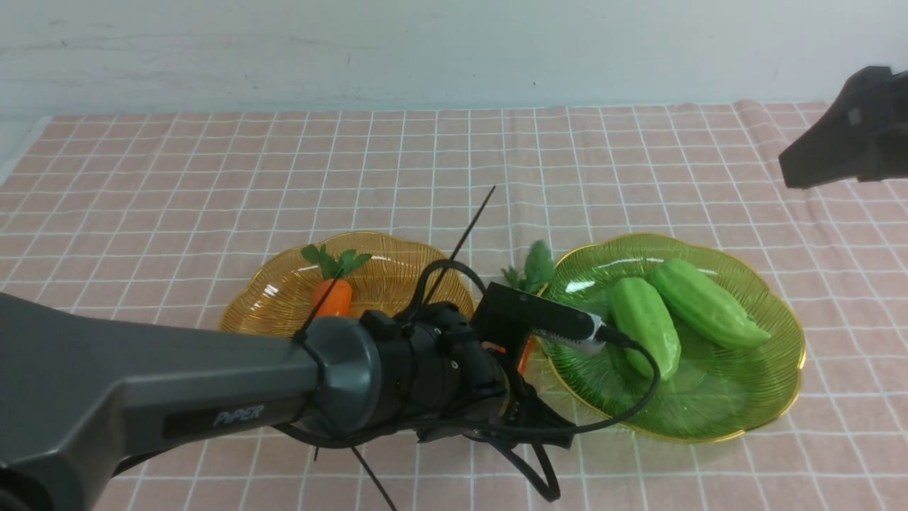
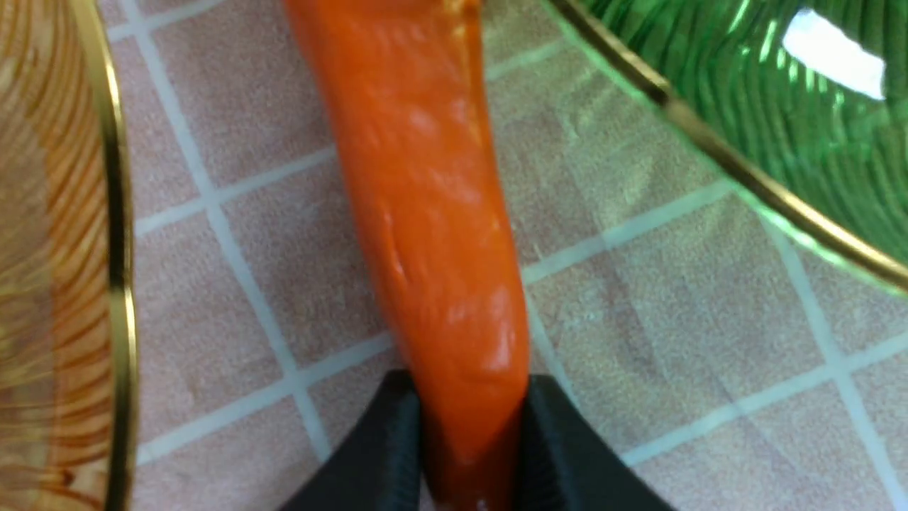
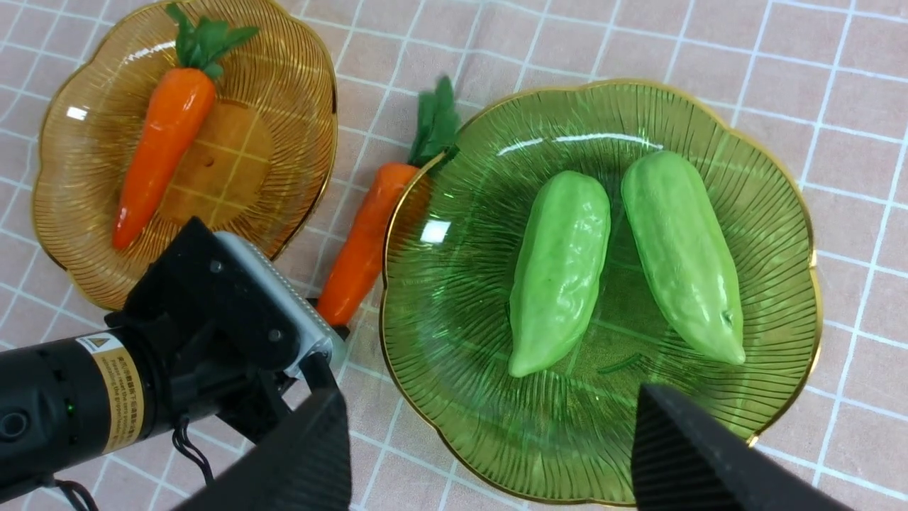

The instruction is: Put different types of vegetables on the plate.

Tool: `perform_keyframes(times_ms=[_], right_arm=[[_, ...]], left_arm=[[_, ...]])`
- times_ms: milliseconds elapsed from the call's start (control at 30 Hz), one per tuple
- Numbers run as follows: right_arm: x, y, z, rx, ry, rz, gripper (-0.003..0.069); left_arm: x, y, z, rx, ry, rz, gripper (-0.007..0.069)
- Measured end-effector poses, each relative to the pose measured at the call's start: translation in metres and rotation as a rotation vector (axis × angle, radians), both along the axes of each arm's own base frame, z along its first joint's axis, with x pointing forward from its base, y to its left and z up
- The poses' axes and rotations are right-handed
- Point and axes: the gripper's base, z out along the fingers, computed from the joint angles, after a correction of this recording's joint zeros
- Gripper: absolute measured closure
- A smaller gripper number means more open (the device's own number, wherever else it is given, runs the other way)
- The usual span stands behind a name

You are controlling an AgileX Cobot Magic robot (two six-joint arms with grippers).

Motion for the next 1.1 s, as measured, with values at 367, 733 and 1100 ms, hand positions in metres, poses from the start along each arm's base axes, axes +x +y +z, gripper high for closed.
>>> perform_keyframes(times_ms=[367,733,1100], right_arm=[[0.0,0.0,0.0,0.0,0.0,0.0,0.0175],[0.0,0.0,0.0,0.003,0.001,0.001,0.0175],[-0.028,0.005,0.025,0.094,-0.09,0.04,0.0177]], left_arm=[[-0.007,0.012,0.019,0.052,0.017,0.033,0.0503],[-0.018,0.069,0.121,0.042,-0.096,0.165,0.0503],[0.003,0.112,0.112,0.054,0.07,0.241,0.0428]])
